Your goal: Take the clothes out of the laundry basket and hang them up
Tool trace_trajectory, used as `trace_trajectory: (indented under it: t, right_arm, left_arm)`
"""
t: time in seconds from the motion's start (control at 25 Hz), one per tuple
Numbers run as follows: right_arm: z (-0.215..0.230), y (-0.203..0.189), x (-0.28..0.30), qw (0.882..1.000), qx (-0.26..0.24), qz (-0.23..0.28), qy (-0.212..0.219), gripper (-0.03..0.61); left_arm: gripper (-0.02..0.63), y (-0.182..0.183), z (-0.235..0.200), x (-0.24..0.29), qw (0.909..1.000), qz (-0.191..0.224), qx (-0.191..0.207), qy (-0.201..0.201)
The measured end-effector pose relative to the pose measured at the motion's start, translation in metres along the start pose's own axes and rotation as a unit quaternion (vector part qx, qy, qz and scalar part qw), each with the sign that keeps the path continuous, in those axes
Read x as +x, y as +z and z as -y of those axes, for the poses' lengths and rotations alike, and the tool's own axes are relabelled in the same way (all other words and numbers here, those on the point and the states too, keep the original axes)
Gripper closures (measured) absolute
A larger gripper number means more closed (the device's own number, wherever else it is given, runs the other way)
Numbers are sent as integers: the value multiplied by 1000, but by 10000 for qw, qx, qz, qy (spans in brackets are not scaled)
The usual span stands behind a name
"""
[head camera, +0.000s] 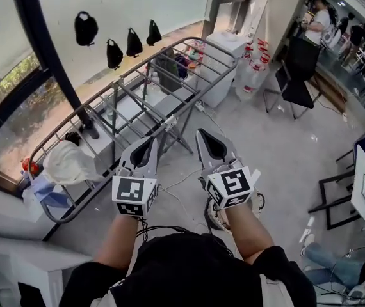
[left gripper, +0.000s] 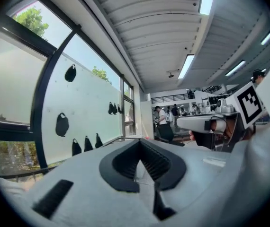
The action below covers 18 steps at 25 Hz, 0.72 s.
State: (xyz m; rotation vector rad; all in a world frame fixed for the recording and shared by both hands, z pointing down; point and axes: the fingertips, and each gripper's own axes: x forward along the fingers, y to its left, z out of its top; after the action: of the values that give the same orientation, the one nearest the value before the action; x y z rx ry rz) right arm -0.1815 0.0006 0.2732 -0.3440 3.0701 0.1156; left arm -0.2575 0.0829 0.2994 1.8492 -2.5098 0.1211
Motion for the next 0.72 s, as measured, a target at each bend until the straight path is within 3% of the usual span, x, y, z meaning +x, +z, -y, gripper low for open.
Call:
trace_trajectory:
  t: [0.16, 0.4, 0.56, 0.72]
  right_arm:
    - [77, -4, -58, 9958, -50, -67, -908, 565]
    - [171, -20, -162, 9777, -22, -258, -2086, 565]
    - [225, -22, -232, 9591, -20, -266, -2819, 565]
    - [263, -25, -288, 9453, -35, -353, -3243, 565]
  left_arm:
    - [607, 3, 80, 54, 9958, -6, 30, -915]
    - [607, 7, 203, 112, 9800, -13, 44, -1992]
    - [607, 12, 283, 136, 9642, 74, 66, -2648]
    - [607, 18, 354, 152, 9459, 133, -79, -3241]
